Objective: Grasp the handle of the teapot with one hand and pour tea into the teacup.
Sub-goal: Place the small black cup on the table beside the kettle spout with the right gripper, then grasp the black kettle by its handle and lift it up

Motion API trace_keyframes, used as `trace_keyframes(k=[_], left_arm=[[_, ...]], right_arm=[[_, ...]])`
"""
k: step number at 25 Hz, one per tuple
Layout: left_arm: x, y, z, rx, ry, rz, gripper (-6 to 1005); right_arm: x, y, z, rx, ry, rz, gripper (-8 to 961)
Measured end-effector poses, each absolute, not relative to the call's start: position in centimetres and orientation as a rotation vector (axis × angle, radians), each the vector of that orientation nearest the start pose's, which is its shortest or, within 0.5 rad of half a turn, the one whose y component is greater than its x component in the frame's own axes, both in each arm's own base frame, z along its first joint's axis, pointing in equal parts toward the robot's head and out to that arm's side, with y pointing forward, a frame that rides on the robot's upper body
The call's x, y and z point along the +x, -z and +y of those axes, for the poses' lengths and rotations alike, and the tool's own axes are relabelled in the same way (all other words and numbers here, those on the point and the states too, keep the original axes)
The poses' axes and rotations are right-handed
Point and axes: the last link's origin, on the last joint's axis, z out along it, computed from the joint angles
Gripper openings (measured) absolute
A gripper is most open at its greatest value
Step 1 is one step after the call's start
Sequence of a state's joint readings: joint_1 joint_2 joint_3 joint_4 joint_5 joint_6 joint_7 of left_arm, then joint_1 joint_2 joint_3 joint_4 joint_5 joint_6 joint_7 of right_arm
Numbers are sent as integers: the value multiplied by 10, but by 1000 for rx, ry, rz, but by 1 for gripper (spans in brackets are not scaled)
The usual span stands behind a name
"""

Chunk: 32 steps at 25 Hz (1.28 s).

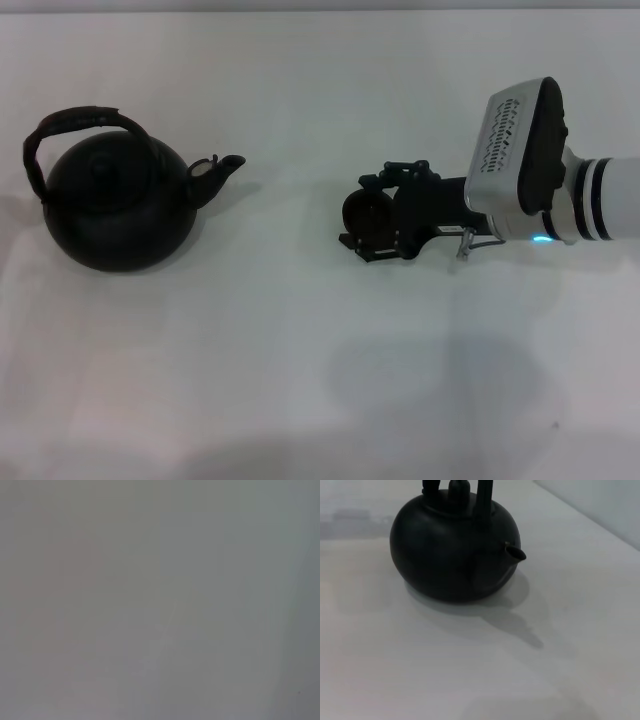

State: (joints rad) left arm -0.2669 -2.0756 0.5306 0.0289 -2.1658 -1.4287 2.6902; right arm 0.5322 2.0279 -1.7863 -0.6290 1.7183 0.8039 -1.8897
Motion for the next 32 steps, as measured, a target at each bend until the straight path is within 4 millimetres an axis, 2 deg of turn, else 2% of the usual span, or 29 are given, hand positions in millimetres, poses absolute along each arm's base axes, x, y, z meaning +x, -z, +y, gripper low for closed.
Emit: trace_keyframes(k=[10, 18, 24, 29, 32], left_arm=[[-378, -21, 254, -1501, 817, -638, 887], [-381, -22, 245, -1491, 815, -638, 887], [-376, -17, 231, -1531, 848, -612, 887], [-366, -14, 215, -1574, 911, -560, 887], [-360, -11, 206, -1605, 952, -532, 887]], right_arm=[[220, 97, 340, -2833, -349, 229, 838], [210, 62, 341, -2802, -611, 274, 844], [219, 16, 340, -2681, -852, 313, 843], [239, -12, 339, -2552, -905, 366, 843], [249, -20, 336, -2507, -906, 384, 843]])
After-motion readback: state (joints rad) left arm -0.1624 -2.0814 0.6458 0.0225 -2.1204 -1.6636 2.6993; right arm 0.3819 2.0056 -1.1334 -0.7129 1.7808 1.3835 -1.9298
